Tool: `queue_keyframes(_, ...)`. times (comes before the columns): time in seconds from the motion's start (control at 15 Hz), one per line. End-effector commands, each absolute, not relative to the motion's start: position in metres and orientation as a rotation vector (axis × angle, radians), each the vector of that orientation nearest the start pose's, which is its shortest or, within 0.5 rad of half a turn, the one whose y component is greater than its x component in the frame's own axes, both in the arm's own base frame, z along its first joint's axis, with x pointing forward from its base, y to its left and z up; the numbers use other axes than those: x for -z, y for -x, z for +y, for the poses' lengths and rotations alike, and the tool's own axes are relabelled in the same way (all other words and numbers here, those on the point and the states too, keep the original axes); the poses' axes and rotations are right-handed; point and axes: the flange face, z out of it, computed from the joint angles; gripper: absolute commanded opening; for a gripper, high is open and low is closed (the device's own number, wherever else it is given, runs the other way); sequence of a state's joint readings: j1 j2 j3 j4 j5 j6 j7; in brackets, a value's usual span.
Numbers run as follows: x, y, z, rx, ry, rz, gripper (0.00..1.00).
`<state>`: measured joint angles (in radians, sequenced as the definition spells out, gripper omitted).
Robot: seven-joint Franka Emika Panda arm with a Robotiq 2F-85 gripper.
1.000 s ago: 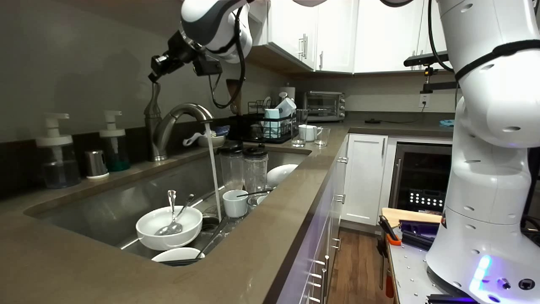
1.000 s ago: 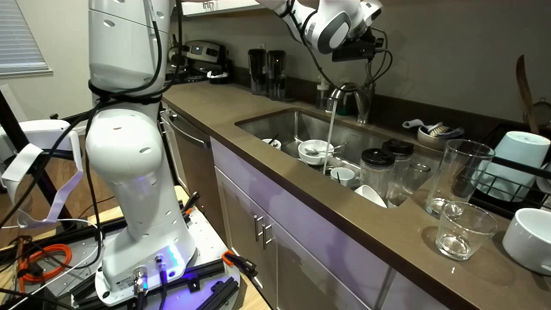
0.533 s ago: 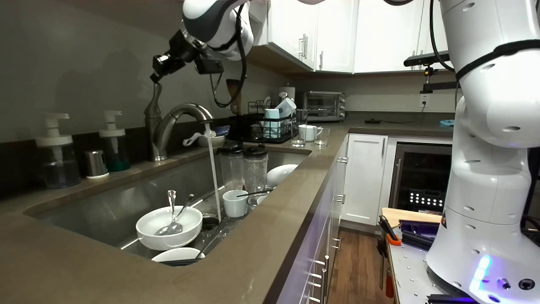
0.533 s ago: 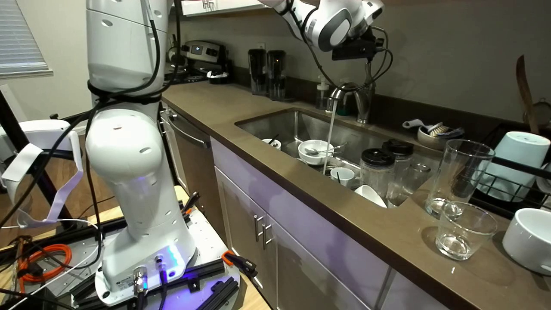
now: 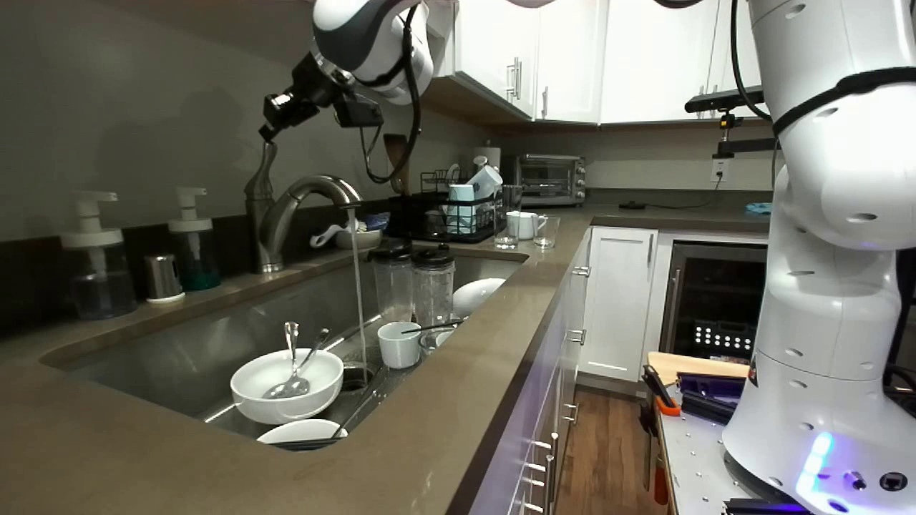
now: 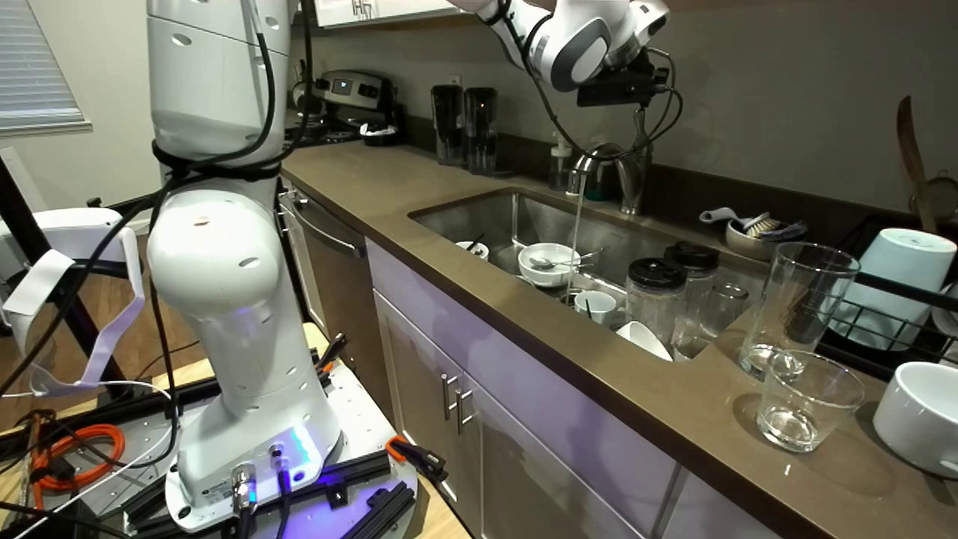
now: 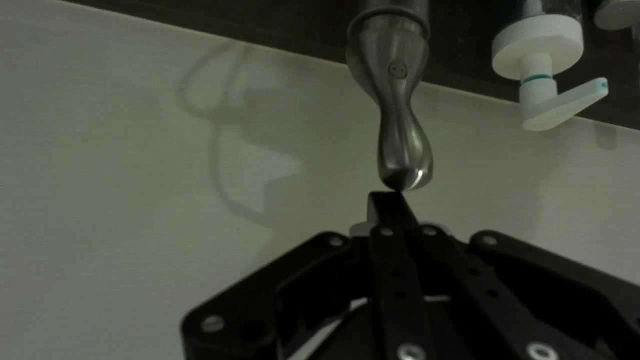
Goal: Push the faucet handle backwards
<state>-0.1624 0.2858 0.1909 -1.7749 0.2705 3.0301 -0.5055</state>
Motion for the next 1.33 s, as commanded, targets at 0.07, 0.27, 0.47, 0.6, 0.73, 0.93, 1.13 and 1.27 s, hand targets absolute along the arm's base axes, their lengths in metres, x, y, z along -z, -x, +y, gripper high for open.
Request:
queue_keyframes(0.07, -0.509, -0.672, -0.021, 1.567, 2.752, -0.329, 0.0)
queue_keyframes(0.27, -0.508, -0.666, -0.024, 1.607, 2.748, -0.311, 0.0)
queue_keyframes(0.47, -0.508, -0.659, -0.027, 1.652, 2.739, -0.291, 0.0)
queue_keyframes(0.6, -0.508, -0.653, -0.028, 1.673, 2.733, -0.274, 0.0)
queue_keyframes(0.73, -0.508, -0.645, -0.029, 1.658, 2.741, -0.262, 0.0)
queue_keyframes(0.93, -0.505, -0.625, -0.038, 1.595, 2.789, -0.243, 0.0)
queue_keyframes(1.13, -0.504, -0.601, -0.047, 1.547, 2.836, -0.222, 0.0)
queue_keyframes(1.27, -0.504, -0.585, -0.049, 1.495, 2.864, -0.21, 0.0)
